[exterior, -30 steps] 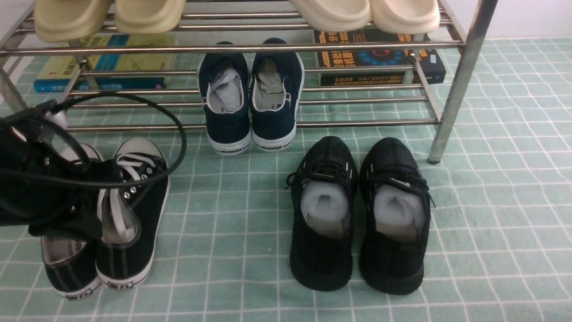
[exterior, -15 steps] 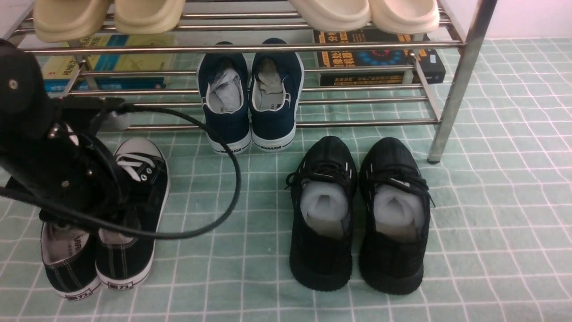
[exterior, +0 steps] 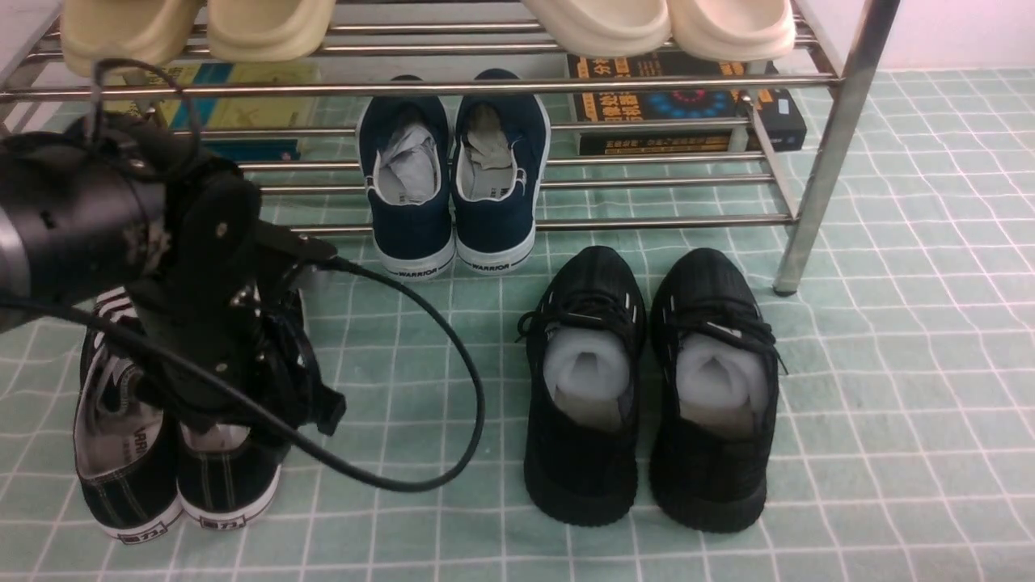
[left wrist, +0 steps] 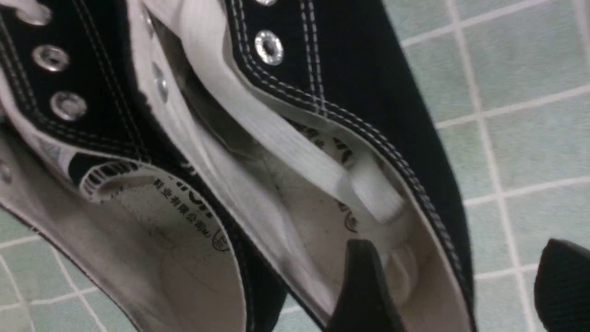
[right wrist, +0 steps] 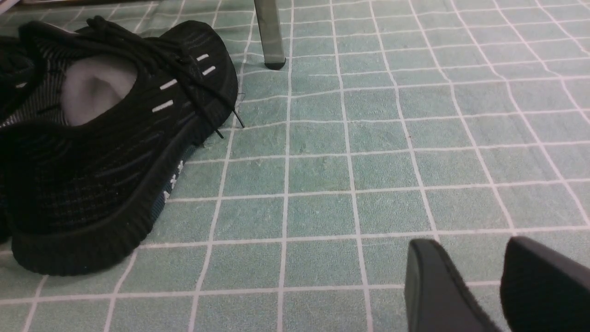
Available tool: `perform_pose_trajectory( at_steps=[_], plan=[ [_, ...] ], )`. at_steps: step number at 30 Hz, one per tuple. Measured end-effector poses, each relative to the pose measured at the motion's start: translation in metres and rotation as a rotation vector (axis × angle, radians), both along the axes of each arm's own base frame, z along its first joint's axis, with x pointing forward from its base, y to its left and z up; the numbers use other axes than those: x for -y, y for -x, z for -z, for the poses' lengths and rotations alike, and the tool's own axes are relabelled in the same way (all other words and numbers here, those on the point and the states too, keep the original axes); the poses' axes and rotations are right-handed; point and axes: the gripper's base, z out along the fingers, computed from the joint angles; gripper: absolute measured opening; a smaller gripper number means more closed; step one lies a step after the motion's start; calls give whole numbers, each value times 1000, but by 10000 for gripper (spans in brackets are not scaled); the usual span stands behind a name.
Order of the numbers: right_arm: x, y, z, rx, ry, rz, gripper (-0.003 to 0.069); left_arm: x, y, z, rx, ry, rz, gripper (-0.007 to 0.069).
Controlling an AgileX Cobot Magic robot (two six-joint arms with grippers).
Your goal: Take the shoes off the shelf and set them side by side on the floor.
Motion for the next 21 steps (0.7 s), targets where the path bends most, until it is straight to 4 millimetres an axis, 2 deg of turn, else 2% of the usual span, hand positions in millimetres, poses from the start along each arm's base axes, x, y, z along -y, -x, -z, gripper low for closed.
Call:
perform_pose_trajectory(
  at_steps=[4,6,8,9,10,11,12,21],
  plan=[
    [0,0,0,0,0,0,239,0,-6,14,-28,-31,-43,395],
    [0,0,0,0,0,0,239,0,-6,15,-30,-29,-54,290],
    [0,0,0,0,0,0,239,1,-6,15,-31,-24,-57,236],
    [0,0,0,0,0,0,239,2,-6,15,-31,-18,-59,136],
    [0,0,0,0,0,0,239,2,-5,15,-31,-16,-60,84],
    [0,0,0,0,0,0,239,3,-5,15,-32,-15,-60,76],
    [0,0,0,0,0,0,239,3,-5,14,-30,-12,-61,33],
    [0,0,0,0,0,0,239,7,-5,14,-26,43,-80,17]
  ],
)
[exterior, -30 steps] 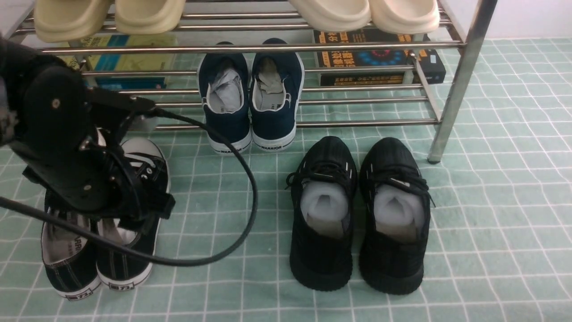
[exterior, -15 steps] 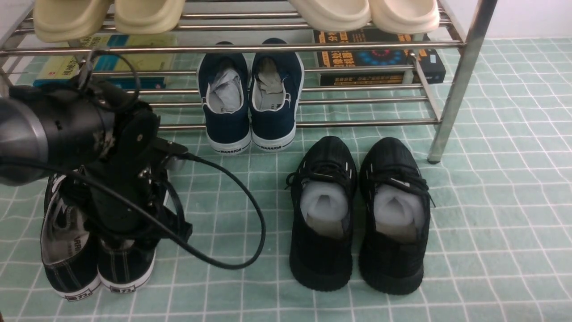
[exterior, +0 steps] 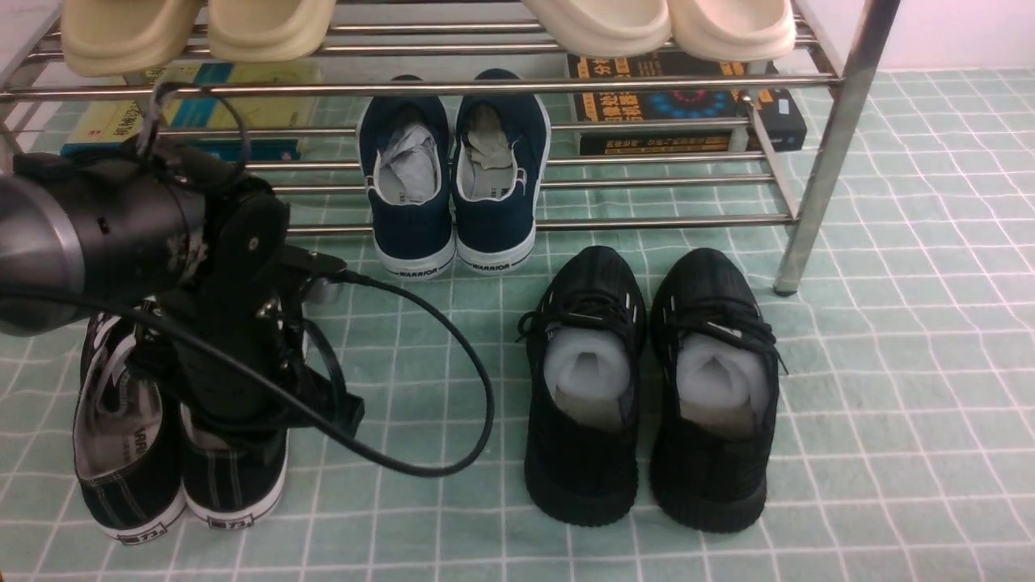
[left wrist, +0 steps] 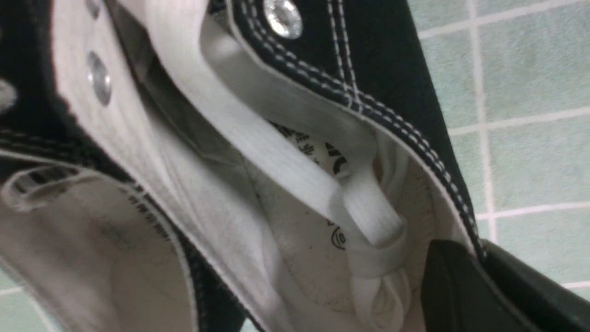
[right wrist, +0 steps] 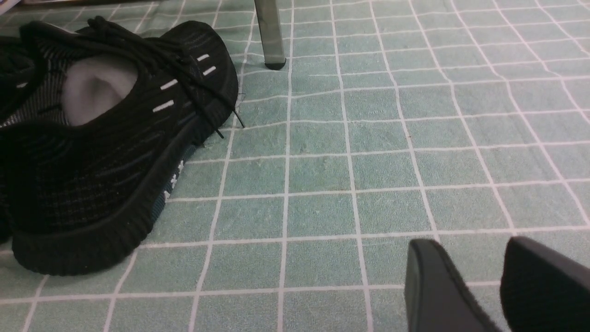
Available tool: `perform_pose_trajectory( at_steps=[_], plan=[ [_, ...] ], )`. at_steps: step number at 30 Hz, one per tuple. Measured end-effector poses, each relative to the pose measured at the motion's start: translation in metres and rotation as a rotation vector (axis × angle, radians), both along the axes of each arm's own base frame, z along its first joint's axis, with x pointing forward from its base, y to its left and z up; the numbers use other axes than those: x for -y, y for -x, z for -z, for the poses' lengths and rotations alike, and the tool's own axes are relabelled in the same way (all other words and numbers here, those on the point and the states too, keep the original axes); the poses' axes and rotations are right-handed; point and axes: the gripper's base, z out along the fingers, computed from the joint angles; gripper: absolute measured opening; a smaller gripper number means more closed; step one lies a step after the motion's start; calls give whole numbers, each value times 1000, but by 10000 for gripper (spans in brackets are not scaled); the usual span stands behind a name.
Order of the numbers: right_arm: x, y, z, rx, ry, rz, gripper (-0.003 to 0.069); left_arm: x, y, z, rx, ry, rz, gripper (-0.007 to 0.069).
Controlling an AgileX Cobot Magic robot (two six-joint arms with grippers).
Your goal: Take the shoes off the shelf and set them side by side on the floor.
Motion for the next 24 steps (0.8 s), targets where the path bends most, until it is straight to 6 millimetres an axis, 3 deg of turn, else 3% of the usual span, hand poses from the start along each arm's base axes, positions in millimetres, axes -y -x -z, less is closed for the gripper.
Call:
perform_pose_trajectory(
  at_steps=[11,15,18,20,23,24],
  plan=[
    [0,0,0,0,0,0,239,1,-1,0,12,21,-21,55],
    [0,0,0,0,0,0,239,1,0,-5,39,44,-90,135],
    [0,0,0,0,0,0,239,-1,3,-17,86,64,-137,273],
    [0,0,0,0,0,0,239,-5,7,-28,124,68,-148,351],
    [0,0,0,0,0,0,239,-9,14,-43,168,72,-152,396],
    [0,0,0,0,0,0,239,-14,21,-57,207,76,-157,421]
  ],
)
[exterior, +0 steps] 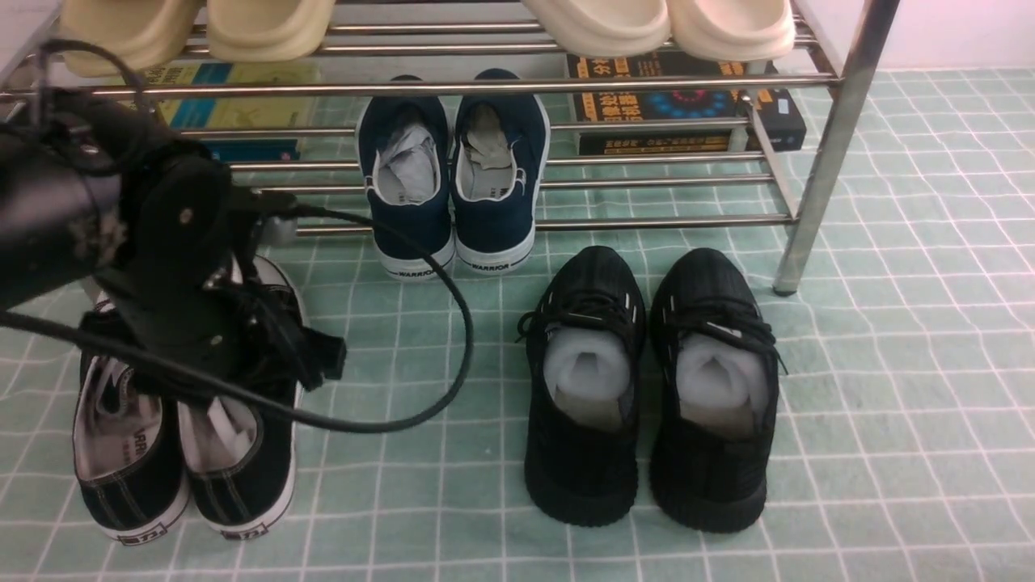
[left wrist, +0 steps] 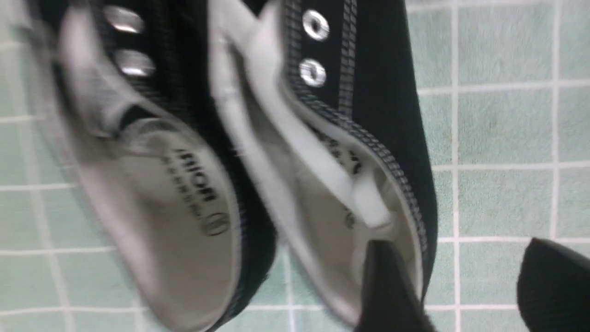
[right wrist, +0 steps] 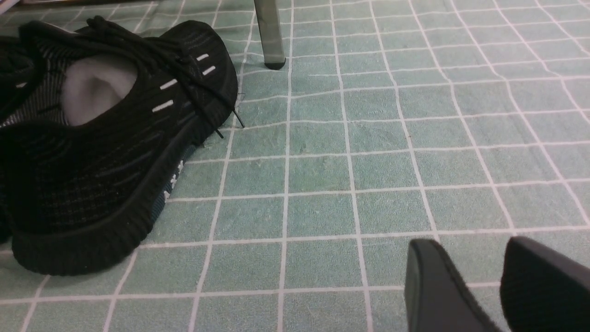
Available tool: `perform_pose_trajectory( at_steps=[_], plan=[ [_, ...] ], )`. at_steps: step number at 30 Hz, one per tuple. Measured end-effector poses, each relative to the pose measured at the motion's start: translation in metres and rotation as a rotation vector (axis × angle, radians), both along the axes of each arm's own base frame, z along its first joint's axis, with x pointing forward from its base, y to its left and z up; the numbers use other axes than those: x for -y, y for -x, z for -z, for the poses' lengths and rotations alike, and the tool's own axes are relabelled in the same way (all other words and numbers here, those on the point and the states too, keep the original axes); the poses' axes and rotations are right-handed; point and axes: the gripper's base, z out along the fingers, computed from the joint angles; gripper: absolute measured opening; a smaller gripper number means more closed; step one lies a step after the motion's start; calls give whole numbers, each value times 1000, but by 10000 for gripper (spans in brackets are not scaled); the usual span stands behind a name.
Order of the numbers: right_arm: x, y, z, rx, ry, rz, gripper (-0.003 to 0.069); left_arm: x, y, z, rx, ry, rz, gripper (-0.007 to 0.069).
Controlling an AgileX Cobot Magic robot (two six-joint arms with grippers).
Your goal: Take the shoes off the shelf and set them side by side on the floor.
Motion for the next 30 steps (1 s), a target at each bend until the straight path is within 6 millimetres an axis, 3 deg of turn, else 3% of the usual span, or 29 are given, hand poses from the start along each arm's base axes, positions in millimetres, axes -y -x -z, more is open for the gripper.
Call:
perform_pose_trajectory(
  at_steps=[4,6,8,12,13,14,18,20,30],
  plan=[
    [0,0,0,0,0,0,239,-12,24,-35,94,38,-32,413],
    [0,0,0,0,0,0,239,-15,31,-42,103,48,-44,383],
    [0,0,0,0,0,0,239,-21,50,-51,102,85,-80,277],
    [0,0,0,0,0,0,239,-27,75,-33,63,134,-102,56],
    [0,0,0,0,0,0,239,-27,75,-31,68,140,-102,49],
    [0,0,0,0,0,0,239,-28,82,-14,62,164,-109,11],
    [0,0,0,0,0,0,239,-27,87,10,62,224,-155,1],
    [0,0,0,0,0,0,239,-25,86,13,79,248,-163,1],
    [0,0,0,0,0,0,239,-21,73,-18,202,294,-147,1]
  ],
)
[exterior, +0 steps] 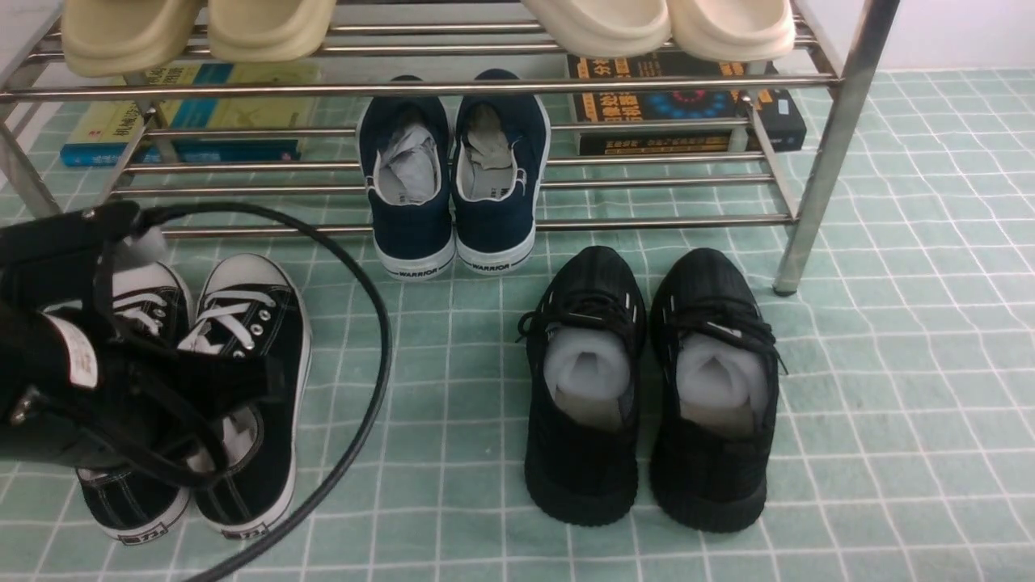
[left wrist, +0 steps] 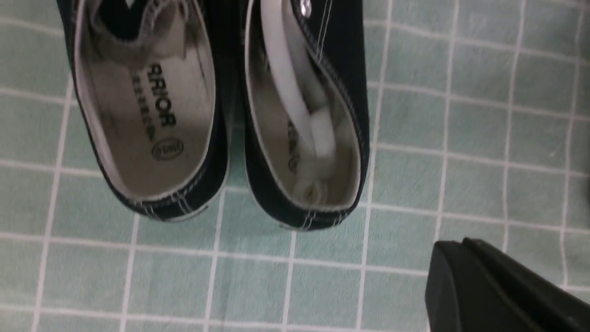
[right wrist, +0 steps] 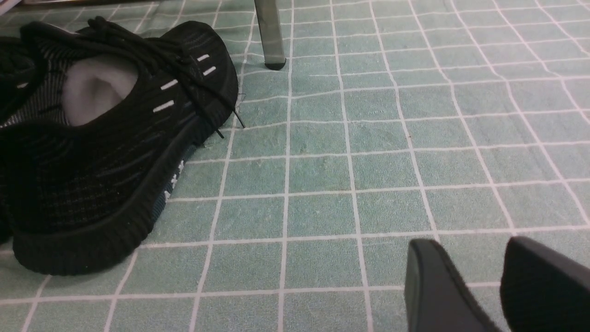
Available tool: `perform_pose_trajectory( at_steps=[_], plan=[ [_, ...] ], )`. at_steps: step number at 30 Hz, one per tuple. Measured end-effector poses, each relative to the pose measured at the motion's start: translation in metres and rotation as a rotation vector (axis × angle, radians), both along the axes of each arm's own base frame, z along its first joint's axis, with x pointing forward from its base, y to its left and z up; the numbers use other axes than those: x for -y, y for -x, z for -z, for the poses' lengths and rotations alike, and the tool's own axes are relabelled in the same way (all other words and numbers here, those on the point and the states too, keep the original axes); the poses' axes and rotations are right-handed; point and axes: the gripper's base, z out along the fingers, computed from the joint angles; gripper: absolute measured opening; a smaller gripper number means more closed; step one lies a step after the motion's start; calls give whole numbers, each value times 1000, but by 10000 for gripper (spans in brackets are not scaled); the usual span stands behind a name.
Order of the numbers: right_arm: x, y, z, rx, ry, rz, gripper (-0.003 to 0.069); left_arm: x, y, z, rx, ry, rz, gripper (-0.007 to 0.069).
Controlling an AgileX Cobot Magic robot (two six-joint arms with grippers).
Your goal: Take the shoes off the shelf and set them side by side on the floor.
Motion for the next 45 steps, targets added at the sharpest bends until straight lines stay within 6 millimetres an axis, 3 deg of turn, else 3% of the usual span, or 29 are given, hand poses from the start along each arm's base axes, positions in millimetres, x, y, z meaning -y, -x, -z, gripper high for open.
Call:
perform_pose_trajectory(
  at_steps=[16,18,23,26,29,32,39,45],
  plan=[
    [0,0,0,0,0,0,239,-4,-2,-3,37,-62,18,2],
    [0,0,0,0,0,0,239,-7,3,-11,88,-87,53,3],
    [0,0,0,0,0,0,239,-17,26,-29,202,-106,116,4],
    [0,0,0,0,0,0,239,-28,55,-32,296,-95,146,5],
    [0,0,0,0,0,0,239,-39,85,-25,416,-44,154,9],
    [0,0,0,0,0,0,239,-49,117,-5,595,34,161,12],
    [0,0,0,0,0,0,239,-54,137,22,865,125,185,17],
    [0,0,0,0,0,0,239,-54,139,36,860,123,188,24]
  ],
)
